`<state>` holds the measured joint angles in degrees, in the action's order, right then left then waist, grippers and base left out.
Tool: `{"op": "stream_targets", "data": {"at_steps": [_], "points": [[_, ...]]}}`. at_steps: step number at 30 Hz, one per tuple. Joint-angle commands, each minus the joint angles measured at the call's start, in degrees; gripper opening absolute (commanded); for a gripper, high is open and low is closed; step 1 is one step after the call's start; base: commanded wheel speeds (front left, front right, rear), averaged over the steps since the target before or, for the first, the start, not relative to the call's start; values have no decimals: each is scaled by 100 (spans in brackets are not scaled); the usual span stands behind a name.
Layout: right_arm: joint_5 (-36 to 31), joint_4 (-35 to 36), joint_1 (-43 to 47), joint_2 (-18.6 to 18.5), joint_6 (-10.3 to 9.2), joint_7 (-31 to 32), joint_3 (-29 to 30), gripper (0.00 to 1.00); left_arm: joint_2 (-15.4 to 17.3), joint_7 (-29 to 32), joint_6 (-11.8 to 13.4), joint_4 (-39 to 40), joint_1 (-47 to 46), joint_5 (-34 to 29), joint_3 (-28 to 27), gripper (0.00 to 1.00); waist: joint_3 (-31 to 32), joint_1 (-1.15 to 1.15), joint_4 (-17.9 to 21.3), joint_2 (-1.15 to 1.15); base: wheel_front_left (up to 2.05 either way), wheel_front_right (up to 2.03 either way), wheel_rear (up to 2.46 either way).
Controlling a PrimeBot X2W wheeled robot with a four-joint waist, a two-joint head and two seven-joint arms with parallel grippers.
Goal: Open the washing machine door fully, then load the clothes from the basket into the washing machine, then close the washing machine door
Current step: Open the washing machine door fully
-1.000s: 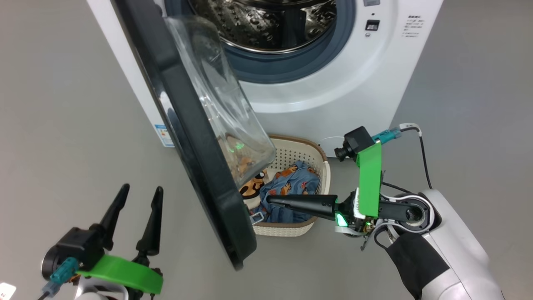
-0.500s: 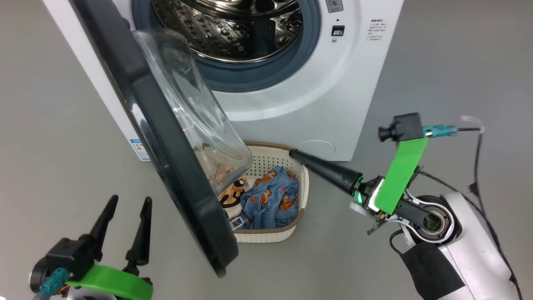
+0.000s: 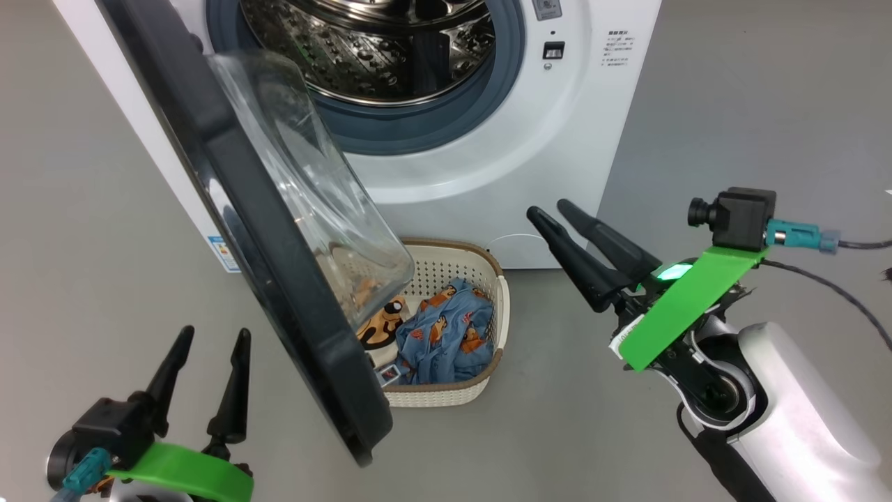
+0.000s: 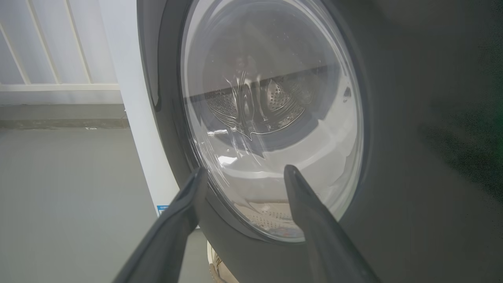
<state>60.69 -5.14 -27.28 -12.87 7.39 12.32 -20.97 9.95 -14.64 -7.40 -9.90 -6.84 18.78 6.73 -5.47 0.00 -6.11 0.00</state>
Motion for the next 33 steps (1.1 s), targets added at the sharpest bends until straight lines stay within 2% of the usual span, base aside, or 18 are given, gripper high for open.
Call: {"op": "stream_targets", "data": {"at_steps": [1, 7, 12, 20, 33], "points": [[-153, 137, -163, -31, 10, -168, -139, 100, 147, -36, -9, 136, -116, -23, -235, 100, 4, 0, 4, 0, 0, 0, 0], [-1127, -334, -340, -370, 10, -1634, -468, 100, 135, -36, -9, 159, -99, -44, -271, 100, 1, 0, 37, 0, 0, 0, 0], [-1865, -870, -240, -257, 10, -2373, -53, 100, 129, -36, -9, 176, -59, -73, -308, 100, 19, 0, 64, 0, 0, 0, 0], [-3157, -847, 232, -23, 10, -2668, 415, 100, 164, -36, -9, 209, 15, -103, -398, 100, 39, 0, 155, 0, 0, 0, 0], [-4414, -225, 1471, 365, 10, -2729, 1261, 100, 93, -36, -9, 234, 129, -137, -517, 100, 120, 0, 246, 0, 0, 0, 0]]}}
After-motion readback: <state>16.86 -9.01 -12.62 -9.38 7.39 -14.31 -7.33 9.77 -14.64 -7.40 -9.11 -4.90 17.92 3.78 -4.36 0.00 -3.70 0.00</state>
